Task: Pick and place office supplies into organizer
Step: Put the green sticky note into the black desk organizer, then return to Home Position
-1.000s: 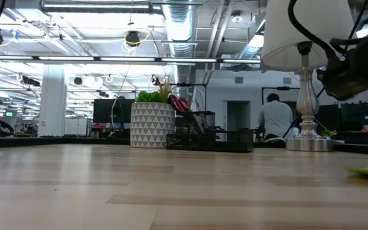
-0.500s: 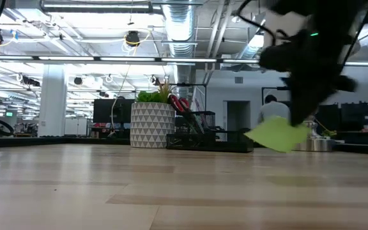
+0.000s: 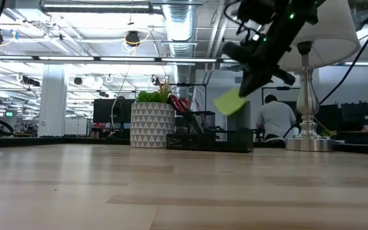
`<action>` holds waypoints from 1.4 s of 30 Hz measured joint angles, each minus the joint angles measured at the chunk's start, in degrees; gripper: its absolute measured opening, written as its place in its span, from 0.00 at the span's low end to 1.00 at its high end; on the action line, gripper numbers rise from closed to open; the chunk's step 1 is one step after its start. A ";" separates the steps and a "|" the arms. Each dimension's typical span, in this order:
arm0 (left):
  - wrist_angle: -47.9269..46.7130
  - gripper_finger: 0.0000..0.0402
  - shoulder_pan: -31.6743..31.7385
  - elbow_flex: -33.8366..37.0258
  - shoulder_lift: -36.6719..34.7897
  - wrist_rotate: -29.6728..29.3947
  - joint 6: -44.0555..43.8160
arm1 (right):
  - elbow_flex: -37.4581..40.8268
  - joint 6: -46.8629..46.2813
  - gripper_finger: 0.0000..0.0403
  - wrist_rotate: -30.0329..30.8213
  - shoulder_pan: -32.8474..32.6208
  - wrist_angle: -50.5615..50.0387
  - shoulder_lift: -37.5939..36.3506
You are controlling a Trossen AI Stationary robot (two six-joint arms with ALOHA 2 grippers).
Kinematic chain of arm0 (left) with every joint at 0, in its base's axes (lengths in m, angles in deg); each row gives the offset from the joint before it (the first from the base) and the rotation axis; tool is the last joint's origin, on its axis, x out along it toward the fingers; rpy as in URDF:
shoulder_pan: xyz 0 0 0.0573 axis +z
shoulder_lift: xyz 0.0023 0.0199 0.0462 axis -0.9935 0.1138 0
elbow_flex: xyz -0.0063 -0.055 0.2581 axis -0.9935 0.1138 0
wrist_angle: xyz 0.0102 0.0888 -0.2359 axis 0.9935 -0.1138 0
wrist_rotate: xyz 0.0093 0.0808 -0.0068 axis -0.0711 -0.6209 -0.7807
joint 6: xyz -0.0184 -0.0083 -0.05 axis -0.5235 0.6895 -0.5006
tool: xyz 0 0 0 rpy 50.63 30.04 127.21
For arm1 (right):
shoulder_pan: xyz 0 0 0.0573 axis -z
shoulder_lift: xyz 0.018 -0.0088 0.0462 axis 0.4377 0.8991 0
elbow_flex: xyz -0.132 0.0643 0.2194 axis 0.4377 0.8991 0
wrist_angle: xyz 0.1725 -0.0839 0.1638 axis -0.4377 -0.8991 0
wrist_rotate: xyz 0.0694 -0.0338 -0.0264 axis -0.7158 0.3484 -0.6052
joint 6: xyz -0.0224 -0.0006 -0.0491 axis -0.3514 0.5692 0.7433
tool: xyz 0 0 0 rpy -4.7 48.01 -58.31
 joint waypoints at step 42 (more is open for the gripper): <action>-22.30 0.52 -2.62 0.84 -17.28 -15.75 -10.24 | -23.70 19.97 0.25 -6.91 -7.00 -26.34 -16.97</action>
